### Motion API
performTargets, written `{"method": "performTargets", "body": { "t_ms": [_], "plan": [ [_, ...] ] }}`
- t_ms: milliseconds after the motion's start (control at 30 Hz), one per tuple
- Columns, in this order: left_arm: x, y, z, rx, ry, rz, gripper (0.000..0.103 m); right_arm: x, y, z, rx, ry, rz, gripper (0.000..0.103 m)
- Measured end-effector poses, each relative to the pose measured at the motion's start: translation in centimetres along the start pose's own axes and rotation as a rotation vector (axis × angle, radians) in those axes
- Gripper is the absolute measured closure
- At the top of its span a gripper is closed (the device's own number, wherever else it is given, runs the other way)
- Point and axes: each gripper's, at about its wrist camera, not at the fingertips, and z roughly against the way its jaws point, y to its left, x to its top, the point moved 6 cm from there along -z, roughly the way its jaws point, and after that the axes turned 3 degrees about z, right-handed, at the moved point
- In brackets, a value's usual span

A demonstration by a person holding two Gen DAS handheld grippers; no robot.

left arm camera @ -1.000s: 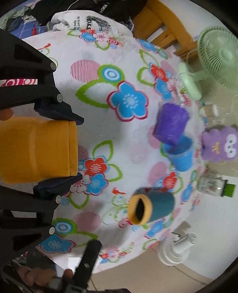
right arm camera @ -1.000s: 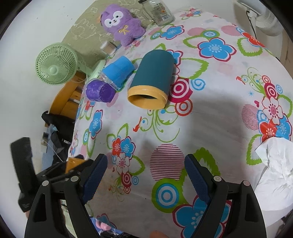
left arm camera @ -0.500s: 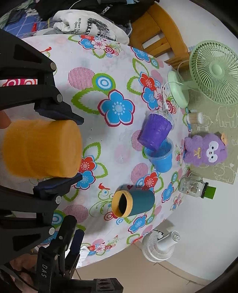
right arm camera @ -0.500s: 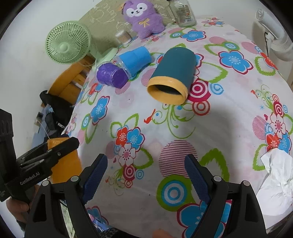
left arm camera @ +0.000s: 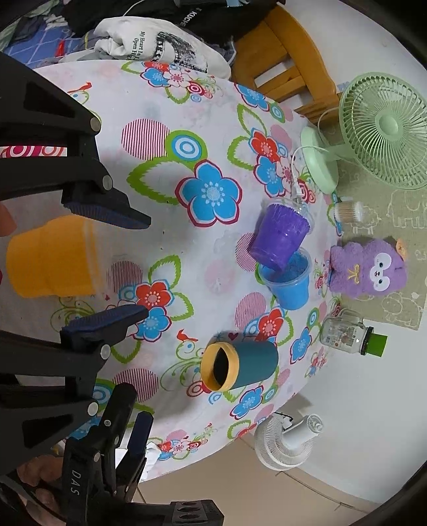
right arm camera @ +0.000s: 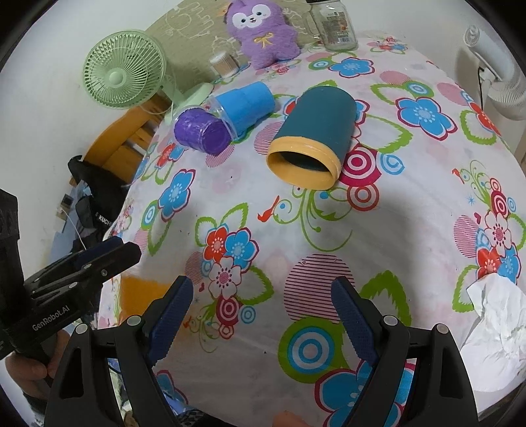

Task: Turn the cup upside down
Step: 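Rotate the orange cup with the left gripper so its rim faces down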

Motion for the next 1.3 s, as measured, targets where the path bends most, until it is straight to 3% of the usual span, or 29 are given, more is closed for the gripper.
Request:
{"method": "performTargets", "body": {
  "t_ms": [133,200,400,500,667,767,1033,1300],
  "plan": [
    [-1.4,0.3,1.1,0.035,-0.053,0.0,0.013,-0.1,-0.4,0.0,0.001,0.0,-0.008,0.015],
    [-2.8,0.8,1.7,0.045,-0.095,0.024,0.007,-0.1,-0.7,-0.1,0.002,0.0,-0.015,0.015],
    [-7.9,2.5,2.0,0.073,-0.195,0.147,0.007,-0.2,-1.1,-0.4,-0.003,0.007,-0.022,0.015],
    [-9.9,2.7,0.7,0.058,-0.178,0.188,0.009,-0.5,-0.8,-0.6,-0.003,0.019,-0.011,0.015],
    [-10.5,2.2,-0.7,0.051,-0.144,0.183,0.037,-1.0,0.0,-0.8,0.002,0.026,0.007,0.015],
    [-10.5,2.5,-0.5,0.051,-0.15,0.196,0.047,-1.3,0.1,-0.7,-0.002,0.026,0.013,0.015],
    [-8.9,2.7,2.6,0.064,-0.205,0.161,0.047,-1.4,0.3,-0.7,0.0,0.024,0.026,0.015],
    [-7.6,2.1,3.5,0.056,-0.137,0.098,0.046,-1.7,0.5,-0.9,0.024,0.028,0.032,0.015]
  ]
}}
